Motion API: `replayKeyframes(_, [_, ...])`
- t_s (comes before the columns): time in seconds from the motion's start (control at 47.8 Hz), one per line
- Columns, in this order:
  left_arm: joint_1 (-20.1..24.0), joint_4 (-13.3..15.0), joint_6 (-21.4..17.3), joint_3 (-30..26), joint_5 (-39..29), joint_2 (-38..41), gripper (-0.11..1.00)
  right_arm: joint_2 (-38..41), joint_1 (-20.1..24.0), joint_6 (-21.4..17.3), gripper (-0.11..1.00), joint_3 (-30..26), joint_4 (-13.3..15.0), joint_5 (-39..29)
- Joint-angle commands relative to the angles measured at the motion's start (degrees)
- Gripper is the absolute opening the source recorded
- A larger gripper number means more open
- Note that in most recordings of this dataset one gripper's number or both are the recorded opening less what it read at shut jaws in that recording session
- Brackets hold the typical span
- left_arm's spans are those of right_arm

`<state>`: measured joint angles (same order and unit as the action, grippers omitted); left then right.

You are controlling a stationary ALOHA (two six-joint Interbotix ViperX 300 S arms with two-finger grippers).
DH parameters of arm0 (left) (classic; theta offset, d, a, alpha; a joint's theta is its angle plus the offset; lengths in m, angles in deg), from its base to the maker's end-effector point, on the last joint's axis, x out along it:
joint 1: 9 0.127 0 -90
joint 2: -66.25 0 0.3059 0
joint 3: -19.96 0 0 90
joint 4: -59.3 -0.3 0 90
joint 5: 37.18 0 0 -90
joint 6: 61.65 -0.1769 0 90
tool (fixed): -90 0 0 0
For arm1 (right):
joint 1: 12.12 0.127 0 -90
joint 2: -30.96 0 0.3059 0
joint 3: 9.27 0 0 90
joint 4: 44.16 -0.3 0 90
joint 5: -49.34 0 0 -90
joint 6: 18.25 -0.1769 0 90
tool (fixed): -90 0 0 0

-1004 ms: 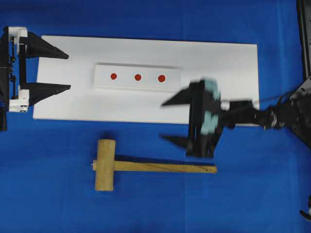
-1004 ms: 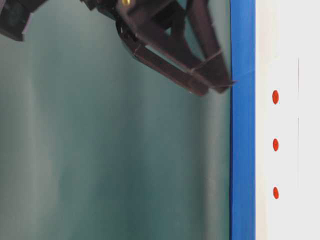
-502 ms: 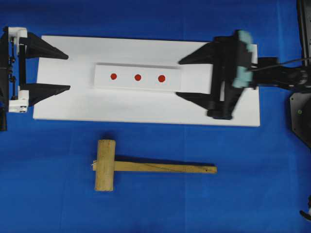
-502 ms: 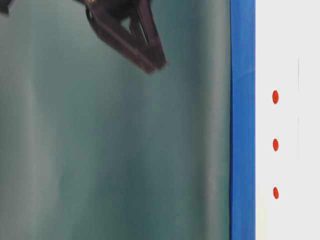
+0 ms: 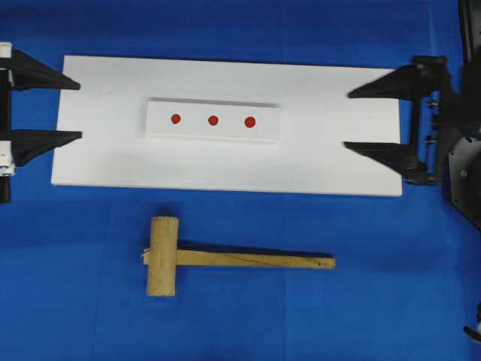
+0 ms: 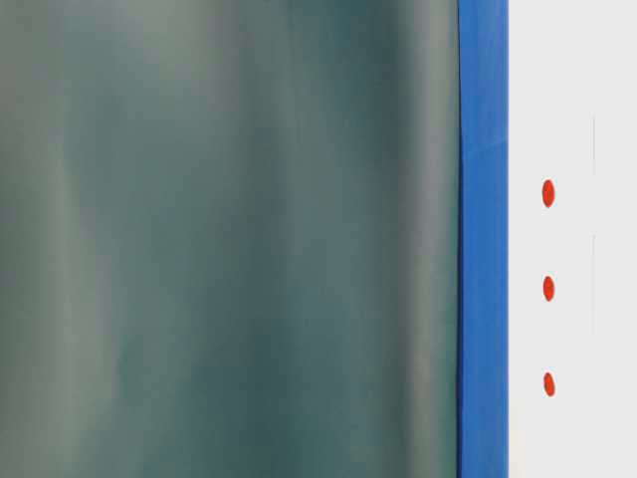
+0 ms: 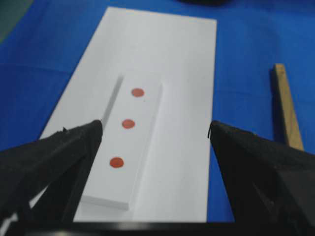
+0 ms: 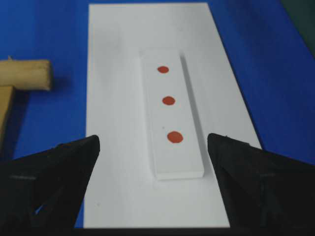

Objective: Hit the mark with a hammer.

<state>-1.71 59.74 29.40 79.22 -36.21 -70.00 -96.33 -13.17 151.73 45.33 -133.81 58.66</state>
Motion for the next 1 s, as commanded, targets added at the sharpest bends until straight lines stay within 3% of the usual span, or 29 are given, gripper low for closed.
replayKeyframes(0.0, [-0.3, -0.1, -0.5, 0.3, -0.2, -1.4, 0.88, -3.5, -0.1, 0.3, 0.82, 1.4, -0.3, -0.2])
replayKeyframes(0.397, [-1.0, -0.1, -3.0, 4.4, -3.3, -7.9, 0.87, -13.5, -0.1, 0.3, 0.81, 10.9, -0.6, -0.2])
replayKeyframes(0.983, [-1.0, -0.1, -3.0, 7.3, -3.2, -10.5, 0.87, -13.4, -0.1, 0.3, 0.81, 11.9, -1.1, 0.1])
